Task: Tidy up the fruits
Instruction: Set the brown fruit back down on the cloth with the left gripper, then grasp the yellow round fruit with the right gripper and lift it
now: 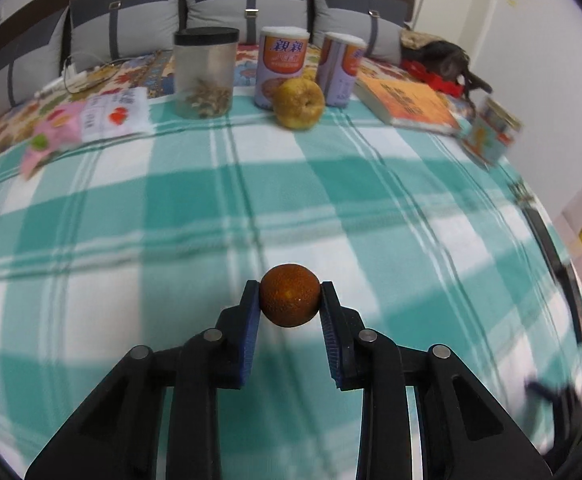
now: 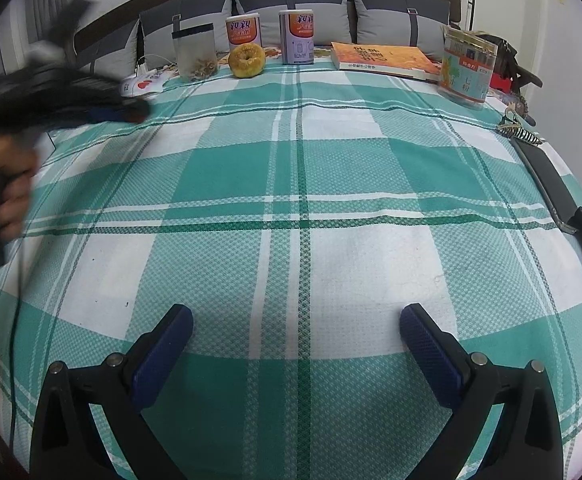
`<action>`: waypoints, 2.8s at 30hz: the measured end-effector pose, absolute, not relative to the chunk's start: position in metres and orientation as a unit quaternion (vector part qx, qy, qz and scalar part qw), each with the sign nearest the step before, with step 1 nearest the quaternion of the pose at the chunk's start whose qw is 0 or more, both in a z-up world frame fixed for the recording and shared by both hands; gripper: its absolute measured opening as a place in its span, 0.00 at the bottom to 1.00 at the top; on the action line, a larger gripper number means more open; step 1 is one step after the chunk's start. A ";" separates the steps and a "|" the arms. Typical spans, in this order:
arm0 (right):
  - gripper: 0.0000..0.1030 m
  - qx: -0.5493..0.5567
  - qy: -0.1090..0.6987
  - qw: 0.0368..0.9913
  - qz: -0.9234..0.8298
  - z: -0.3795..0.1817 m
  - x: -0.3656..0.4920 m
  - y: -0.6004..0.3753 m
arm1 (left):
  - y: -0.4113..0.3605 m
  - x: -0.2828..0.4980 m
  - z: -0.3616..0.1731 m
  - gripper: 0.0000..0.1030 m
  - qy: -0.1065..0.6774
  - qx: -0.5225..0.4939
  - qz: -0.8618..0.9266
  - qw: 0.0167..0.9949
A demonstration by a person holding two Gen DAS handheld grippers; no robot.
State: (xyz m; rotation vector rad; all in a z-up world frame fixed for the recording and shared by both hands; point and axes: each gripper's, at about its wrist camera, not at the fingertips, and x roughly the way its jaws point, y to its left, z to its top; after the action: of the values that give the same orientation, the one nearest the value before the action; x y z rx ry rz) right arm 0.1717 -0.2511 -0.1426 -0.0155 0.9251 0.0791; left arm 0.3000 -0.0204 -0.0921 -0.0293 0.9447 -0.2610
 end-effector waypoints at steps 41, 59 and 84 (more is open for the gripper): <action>1.00 -0.022 0.469 0.882 0.046 -0.143 0.177 -0.250 | 0.078 0.175 -0.146 0.95 0.454 -0.008 0.021 0.891; 1.00 0.080 0.472 0.871 0.106 -0.071 0.537 -0.182 | 0.079 0.175 -0.146 0.96 0.454 -0.007 0.022 0.891; 0.63 0.011 0.430 0.877 0.216 -0.117 0.292 -0.161 | 0.078 0.175 -0.146 0.96 0.454 -0.007 0.022 0.890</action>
State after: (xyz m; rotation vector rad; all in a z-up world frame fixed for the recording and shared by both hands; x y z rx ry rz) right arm 0.2916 -0.1615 -0.1172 0.0230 0.8971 0.4497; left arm 0.1750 0.0785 -0.1461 -0.0142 0.9435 0.0452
